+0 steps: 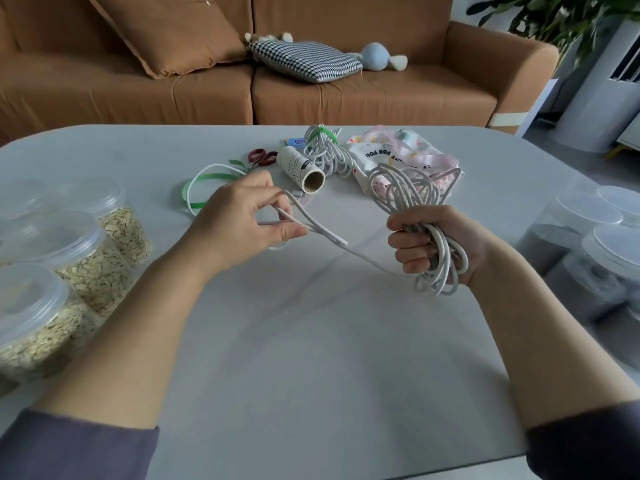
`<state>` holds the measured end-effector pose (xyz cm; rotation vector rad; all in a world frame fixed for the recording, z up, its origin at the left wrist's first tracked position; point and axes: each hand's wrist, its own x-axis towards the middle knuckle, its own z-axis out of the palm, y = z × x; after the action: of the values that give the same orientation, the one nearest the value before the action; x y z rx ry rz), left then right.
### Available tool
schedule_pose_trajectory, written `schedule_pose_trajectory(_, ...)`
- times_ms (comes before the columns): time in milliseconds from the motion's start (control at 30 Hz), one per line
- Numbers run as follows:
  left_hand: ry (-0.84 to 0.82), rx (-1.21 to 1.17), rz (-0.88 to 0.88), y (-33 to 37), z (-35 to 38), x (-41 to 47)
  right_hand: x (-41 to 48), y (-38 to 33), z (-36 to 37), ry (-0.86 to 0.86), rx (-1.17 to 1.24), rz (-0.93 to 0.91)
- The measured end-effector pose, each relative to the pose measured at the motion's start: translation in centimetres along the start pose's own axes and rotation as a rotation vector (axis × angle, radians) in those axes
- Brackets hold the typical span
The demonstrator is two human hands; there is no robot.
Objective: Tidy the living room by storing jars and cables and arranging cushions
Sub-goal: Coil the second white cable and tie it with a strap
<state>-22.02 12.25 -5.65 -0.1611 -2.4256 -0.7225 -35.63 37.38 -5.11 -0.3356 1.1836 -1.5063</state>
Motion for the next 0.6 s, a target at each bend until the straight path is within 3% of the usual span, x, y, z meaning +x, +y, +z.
schedule_pose_trajectory(300, 0.147, 0.014, -0.080, -0.1, 0.8, -0.1, 0.1, 0.3, 0.3, 0.127, -0.005, -0.008)
schedule_pose_trajectory(600, 0.314, -0.563, -0.704, 0.6, 1.2, 0.6, -0.1, 1.0, 1.4, 0.080, -0.115, -0.008)
